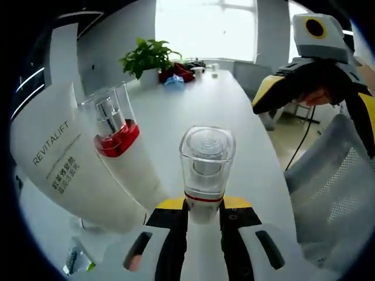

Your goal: Arrange the skincare products in the storage area until every visible bottle or jar stands upright without overlapping.

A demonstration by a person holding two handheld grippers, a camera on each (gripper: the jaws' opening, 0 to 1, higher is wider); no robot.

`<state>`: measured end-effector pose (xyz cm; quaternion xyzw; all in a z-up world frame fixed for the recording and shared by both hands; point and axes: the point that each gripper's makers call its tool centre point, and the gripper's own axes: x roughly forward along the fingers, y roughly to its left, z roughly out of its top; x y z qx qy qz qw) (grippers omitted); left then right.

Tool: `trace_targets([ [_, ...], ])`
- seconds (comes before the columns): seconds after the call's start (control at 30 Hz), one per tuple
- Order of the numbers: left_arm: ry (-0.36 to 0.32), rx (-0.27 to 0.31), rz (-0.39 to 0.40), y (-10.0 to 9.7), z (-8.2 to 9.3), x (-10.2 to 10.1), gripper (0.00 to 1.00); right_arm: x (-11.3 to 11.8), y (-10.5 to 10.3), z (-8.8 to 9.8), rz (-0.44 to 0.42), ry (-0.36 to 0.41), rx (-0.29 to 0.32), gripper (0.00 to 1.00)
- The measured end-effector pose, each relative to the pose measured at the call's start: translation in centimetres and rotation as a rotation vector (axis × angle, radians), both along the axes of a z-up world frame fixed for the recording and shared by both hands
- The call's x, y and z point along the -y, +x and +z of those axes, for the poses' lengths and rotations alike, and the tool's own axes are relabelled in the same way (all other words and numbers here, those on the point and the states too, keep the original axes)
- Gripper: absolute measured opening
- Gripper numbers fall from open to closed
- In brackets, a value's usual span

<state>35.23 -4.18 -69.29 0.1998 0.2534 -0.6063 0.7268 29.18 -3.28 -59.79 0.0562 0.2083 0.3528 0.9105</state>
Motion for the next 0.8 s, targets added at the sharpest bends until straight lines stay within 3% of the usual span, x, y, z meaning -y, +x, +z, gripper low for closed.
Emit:
trace_targets([
  [0.43, 0.016, -0.009, -0.032, 0.4, -1.3, 0.0, 0.17, -0.1, 0.2, 0.0, -0.006, 0.005, -0.003, 0.56],
  [0.8, -0.018, -0.006, -0.032, 1.3, -1.1, 0.7, 0.17, 0.1, 0.3, -0.2, -0.016, 0.009, -0.007, 0.56],
])
